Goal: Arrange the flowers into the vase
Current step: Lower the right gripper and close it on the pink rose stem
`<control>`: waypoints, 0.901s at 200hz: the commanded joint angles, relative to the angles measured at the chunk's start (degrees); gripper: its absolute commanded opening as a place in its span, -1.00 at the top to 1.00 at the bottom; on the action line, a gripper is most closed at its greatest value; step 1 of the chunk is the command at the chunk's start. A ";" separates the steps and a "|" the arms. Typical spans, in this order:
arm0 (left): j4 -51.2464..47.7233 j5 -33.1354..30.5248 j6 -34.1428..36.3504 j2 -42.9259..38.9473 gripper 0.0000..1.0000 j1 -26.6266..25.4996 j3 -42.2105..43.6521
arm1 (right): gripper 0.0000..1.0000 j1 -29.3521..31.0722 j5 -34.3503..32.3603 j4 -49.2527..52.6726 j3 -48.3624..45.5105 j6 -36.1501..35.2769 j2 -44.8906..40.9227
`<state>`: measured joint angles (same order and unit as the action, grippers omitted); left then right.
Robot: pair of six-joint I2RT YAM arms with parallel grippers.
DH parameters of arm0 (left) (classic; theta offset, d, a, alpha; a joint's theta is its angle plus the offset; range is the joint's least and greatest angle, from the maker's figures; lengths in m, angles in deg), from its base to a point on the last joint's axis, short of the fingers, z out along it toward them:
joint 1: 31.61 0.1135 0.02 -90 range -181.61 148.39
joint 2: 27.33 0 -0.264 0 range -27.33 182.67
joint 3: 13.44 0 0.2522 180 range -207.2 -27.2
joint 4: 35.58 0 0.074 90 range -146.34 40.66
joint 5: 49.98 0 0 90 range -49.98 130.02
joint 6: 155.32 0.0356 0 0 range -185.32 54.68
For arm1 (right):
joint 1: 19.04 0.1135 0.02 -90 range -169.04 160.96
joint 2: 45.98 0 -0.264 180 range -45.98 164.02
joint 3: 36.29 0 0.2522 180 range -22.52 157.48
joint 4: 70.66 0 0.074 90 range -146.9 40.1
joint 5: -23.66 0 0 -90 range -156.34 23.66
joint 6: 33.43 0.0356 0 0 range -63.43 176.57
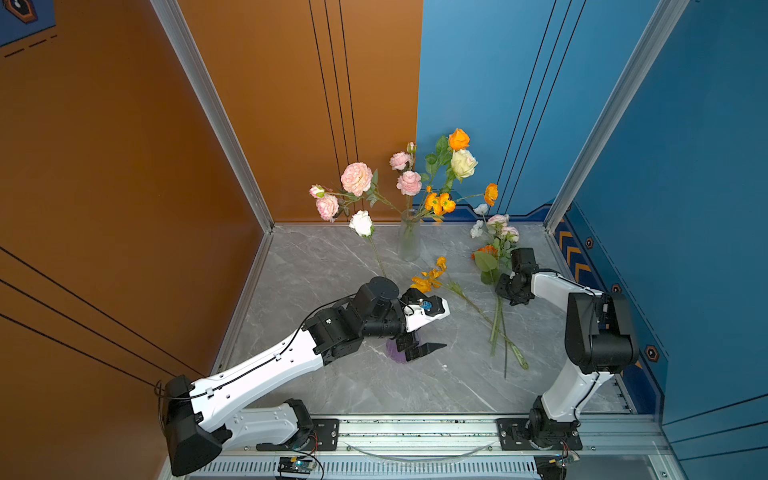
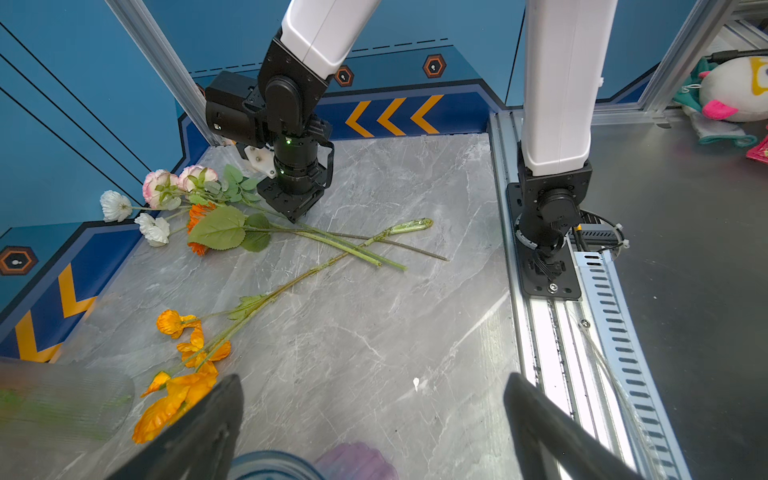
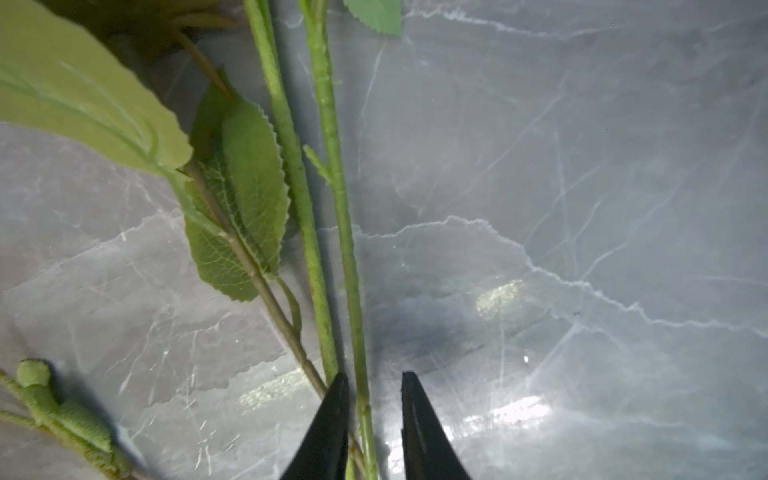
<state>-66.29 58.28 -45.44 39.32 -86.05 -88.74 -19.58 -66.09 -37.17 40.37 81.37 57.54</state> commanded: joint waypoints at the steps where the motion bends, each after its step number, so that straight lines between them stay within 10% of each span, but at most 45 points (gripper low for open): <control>1: 0.80 0.77 0.78 -0.58 -0.96 -0.13 0.72 | 0.54 -0.43 1.44 1.49 2.06 -1.64 2.34; 107: 0.34 1.67 1.43 -0.82 -0.96 -0.23 0.76 | 0.57 -0.43 0.59 7.89 9.04 -4.64 8.67; 180: 0.06 1.76 2.01 -2.55 -0.96 -0.26 0.81 | 1.00 -0.26 -3.19 8.66 7.41 -6.41 3.93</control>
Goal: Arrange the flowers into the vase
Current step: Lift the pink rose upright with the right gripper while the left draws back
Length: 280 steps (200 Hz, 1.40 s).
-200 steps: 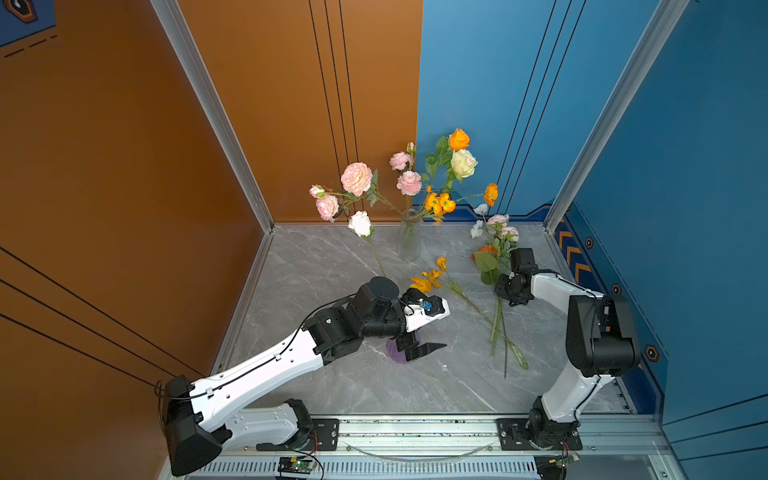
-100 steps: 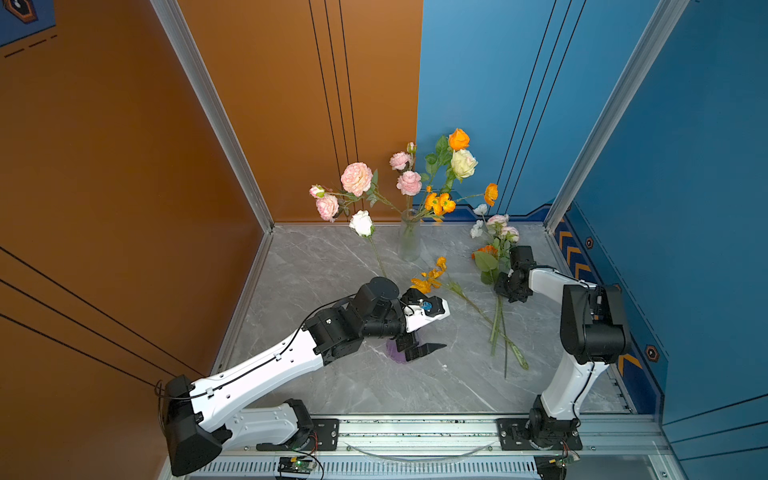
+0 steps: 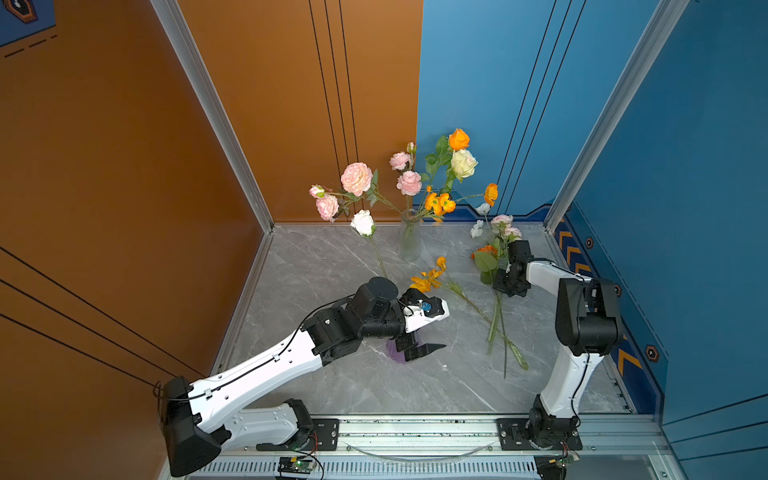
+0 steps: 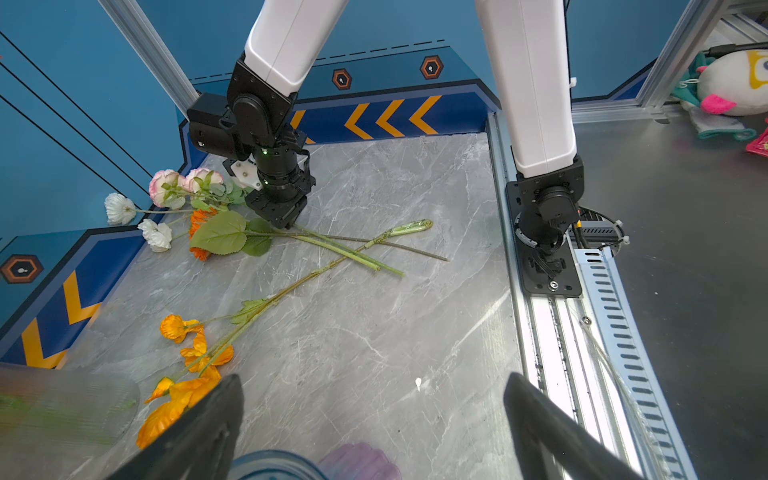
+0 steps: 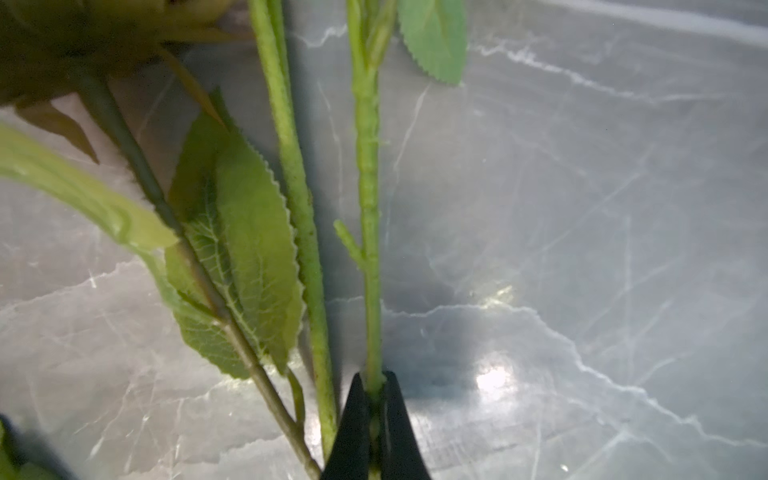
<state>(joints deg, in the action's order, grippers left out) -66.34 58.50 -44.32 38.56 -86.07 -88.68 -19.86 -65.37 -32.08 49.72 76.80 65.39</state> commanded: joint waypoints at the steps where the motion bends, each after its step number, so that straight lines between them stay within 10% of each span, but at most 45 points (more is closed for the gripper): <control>1: 0.07 1.51 0.89 -1.84 -0.96 -0.22 0.74 | 1.00 0.03 -4.02 3.57 -2.07 -1.90 -4.21; 129: -3.88 -5.74 4.92 -17.26 -0.96 0.04 4.07 | 1.00 2.27 -8.49 15.91 -4.35 1.52 -38.13; 213: -5.22 -13.81 -0.65 -35.50 -0.96 0.37 16.83 | 1.00 31.46 -17.09 -16.33 -11.00 -0.66 -60.47; 280: -4.36 -11.26 -0.95 -35.71 -0.96 2.95 17.32 | 1.00 51.00 -20.95 -38.45 -6.57 -11.83 -51.94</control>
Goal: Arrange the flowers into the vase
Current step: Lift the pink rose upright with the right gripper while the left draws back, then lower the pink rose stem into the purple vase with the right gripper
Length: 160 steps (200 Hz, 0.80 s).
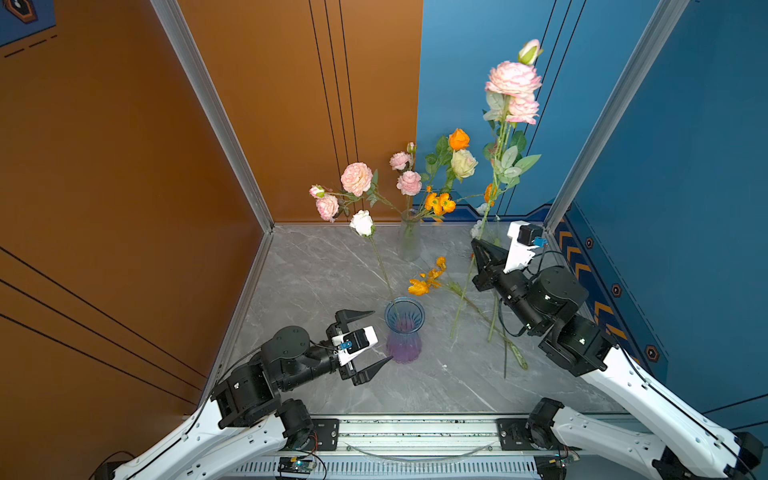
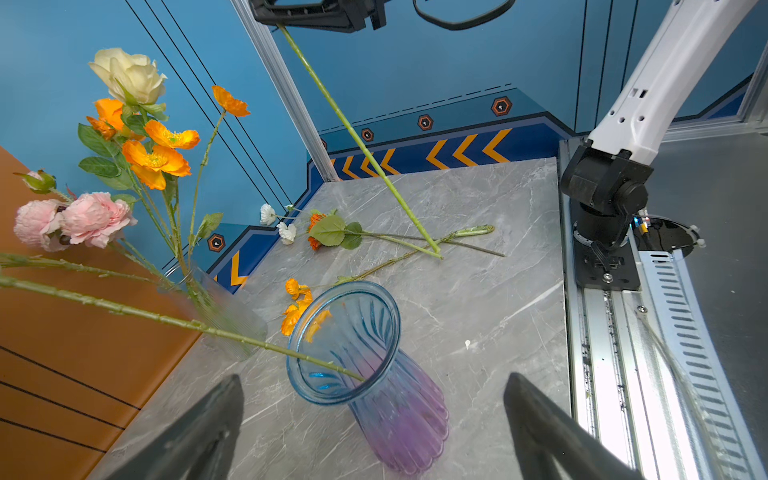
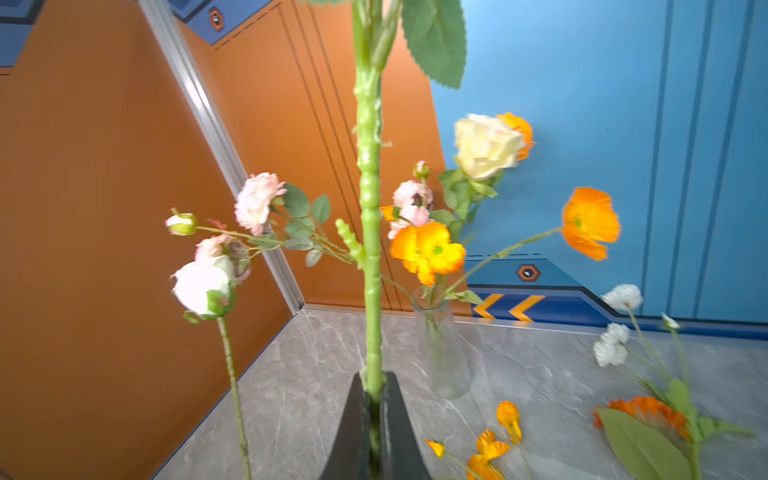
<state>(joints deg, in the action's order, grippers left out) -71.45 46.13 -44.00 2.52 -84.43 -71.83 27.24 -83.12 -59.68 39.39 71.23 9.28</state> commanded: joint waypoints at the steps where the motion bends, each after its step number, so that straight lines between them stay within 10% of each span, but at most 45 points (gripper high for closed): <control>1: 0.75 1.11 -1.28 0.32 -0.96 1.36 0.44 | 1.00 4.03 -3.28 -11.02 3.89 -6.37 4.42; 160: 1.53 5.71 -2.69 0.93 -0.96 4.25 0.41 | 1.00 9.61 -2.65 -16.89 13.15 -7.53 18.83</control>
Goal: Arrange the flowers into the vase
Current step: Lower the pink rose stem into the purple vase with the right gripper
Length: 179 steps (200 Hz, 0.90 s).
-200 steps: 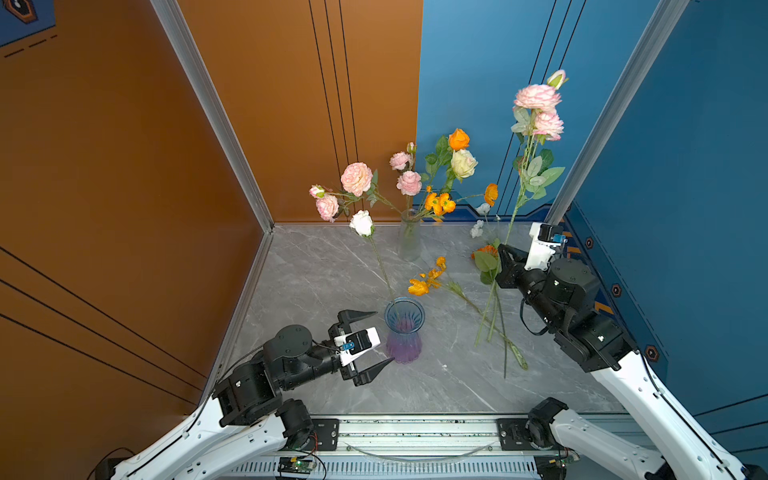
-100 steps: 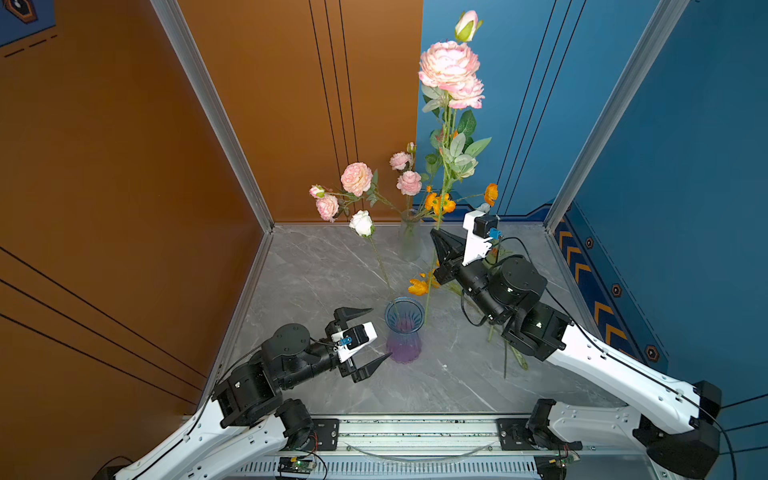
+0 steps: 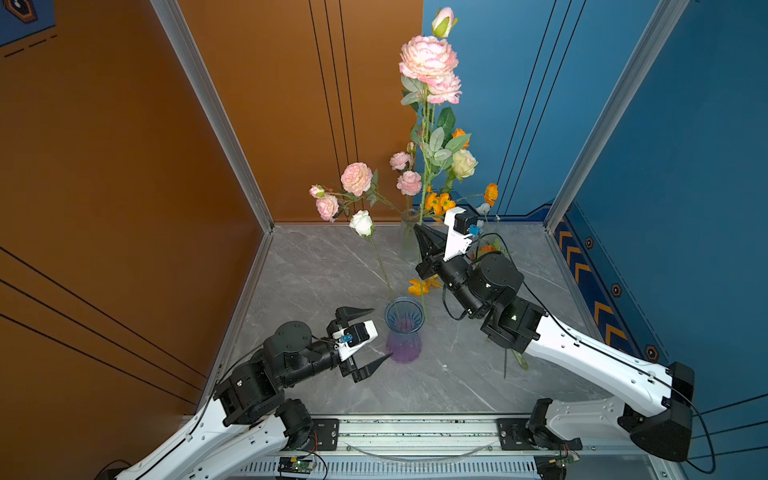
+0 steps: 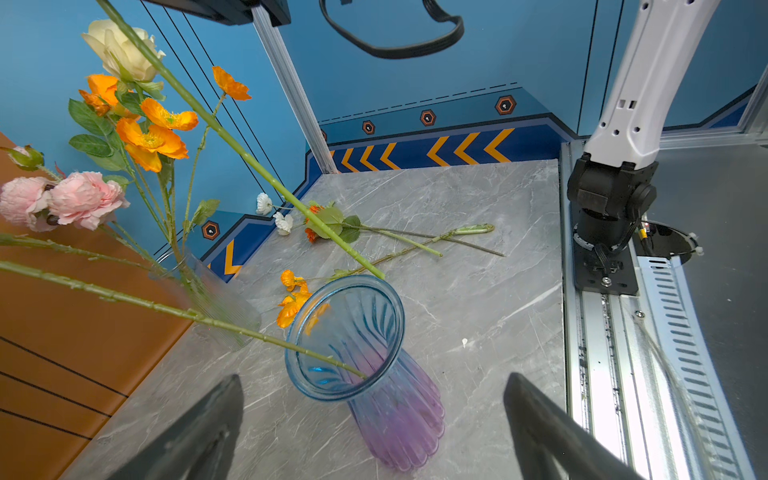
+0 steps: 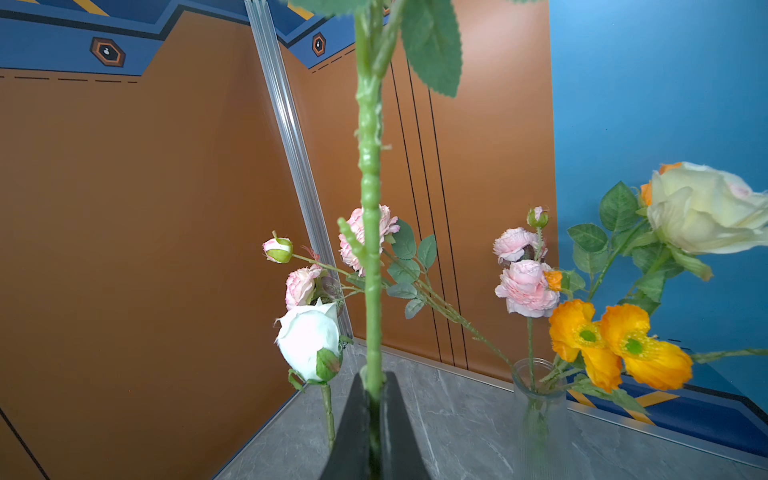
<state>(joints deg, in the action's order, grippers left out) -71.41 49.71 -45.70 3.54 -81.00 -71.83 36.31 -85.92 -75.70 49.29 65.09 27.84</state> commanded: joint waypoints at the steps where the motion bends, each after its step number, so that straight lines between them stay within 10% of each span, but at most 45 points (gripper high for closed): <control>1: 1.49 2.11 -0.98 -0.15 -0.96 0.85 0.41 | 1.00 0.54 0.15 -0.78 3.34 -1.39 0.32; 70: 2.11 3.96 -1.62 0.38 -0.96 1.98 0.51 | 1.00 1.22 -0.38 2.17 3.66 -3.16 -0.97; 179: 2.82 5.30 -2.13 1.23 -0.96 3.14 0.81 | 1.00 5.92 -5.22 -19.26 -23.59 2.07 -2.07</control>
<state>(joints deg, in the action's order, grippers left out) -69.90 53.64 -46.99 4.48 -78.55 -71.80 40.64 -87.82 -84.38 30.10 65.22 25.28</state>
